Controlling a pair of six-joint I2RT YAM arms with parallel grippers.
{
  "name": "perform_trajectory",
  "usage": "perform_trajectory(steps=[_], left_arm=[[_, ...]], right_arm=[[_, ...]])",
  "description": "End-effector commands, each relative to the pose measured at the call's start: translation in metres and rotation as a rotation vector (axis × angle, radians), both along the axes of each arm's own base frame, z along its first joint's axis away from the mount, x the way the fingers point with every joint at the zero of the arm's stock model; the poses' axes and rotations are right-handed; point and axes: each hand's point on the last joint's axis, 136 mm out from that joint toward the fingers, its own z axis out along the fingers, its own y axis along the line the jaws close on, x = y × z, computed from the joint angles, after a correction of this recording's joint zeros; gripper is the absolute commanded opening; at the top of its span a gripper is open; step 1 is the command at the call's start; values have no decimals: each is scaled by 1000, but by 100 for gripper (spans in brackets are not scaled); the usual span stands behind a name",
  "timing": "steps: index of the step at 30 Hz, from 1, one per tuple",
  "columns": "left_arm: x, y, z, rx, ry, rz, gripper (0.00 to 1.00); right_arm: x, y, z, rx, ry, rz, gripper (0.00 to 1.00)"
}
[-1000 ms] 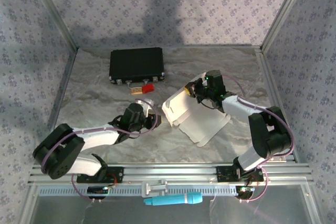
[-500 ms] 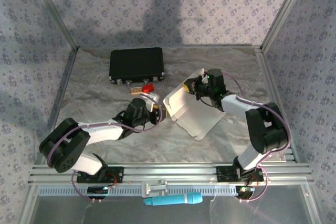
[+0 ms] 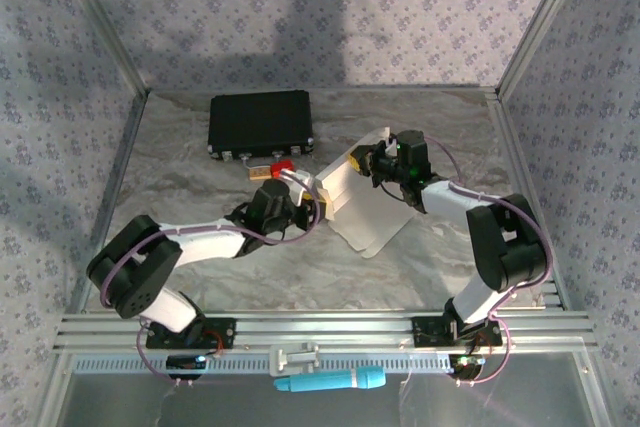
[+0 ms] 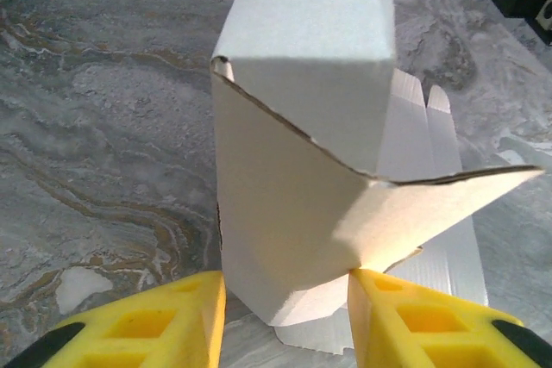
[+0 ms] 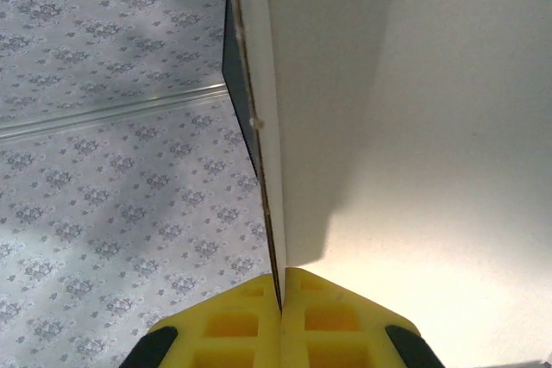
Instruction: Fold the paper box
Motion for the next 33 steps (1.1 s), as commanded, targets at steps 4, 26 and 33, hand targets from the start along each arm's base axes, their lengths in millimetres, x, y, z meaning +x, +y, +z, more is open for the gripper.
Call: perform_trajectory(steps=[4,26,33], left_arm=[[13,-4,-2,53,-30,29,42],[22,-6,-17,150,-70,145,41],[26,-8,-18,164,-74,181,37]], right_arm=[[-4,0,-11,20,18,11,0],[-21,-10,-37,8,39,-44,0],[-26,-6,-41,5,67,-63,0]])
